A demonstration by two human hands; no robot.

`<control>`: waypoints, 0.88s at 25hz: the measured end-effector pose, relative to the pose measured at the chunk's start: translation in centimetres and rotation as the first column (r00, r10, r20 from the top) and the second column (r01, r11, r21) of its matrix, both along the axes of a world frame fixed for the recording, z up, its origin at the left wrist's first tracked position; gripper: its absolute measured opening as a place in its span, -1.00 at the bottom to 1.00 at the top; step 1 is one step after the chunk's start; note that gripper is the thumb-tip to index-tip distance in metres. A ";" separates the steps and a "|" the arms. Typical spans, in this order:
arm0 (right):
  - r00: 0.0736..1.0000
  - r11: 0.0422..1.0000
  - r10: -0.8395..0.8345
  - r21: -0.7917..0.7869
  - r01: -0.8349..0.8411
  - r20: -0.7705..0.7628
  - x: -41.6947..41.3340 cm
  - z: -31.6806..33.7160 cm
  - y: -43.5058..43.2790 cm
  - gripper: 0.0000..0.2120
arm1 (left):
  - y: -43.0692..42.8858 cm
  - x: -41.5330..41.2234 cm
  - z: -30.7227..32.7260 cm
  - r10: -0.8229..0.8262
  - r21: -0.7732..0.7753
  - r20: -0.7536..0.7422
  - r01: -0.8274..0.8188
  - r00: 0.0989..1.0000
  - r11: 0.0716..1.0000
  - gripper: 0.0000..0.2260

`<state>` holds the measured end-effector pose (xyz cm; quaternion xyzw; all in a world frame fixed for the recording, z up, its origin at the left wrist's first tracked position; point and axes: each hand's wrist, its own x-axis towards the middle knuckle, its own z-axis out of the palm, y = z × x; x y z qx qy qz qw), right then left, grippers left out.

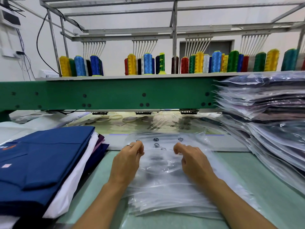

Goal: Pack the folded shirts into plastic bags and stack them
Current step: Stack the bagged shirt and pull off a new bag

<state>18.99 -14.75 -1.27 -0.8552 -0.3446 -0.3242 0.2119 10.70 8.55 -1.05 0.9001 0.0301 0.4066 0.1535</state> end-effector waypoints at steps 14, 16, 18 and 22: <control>0.994 0.950 -0.101 0.300 0.088 0.028 0.5 0.0 -0.6 -0.35 | 0.2 0.3 0.3 0.059 0.124 -0.008 -0.057 0.998 0.991 -0.18; 0.987 0.921 -0.134 0.378 0.089 0.094 0.5 -0.1 -0.8 -0.46 | -0.2 0.1 0.6 0.046 0.105 0.092 -0.056 0.995 0.993 -0.25; 0.981 0.899 -0.176 0.418 0.128 0.078 0.5 0.0 -1.0 -0.50 | -0.3 -0.1 0.6 0.047 0.021 0.169 -0.051 0.985 0.998 -0.41; 0.972 0.954 -0.231 0.207 0.219 0.036 0.6 -0.1 -1.3 -0.70 | 0.3 -0.2 0.2 0.065 -0.060 -0.019 -0.066 0.998 0.996 -0.54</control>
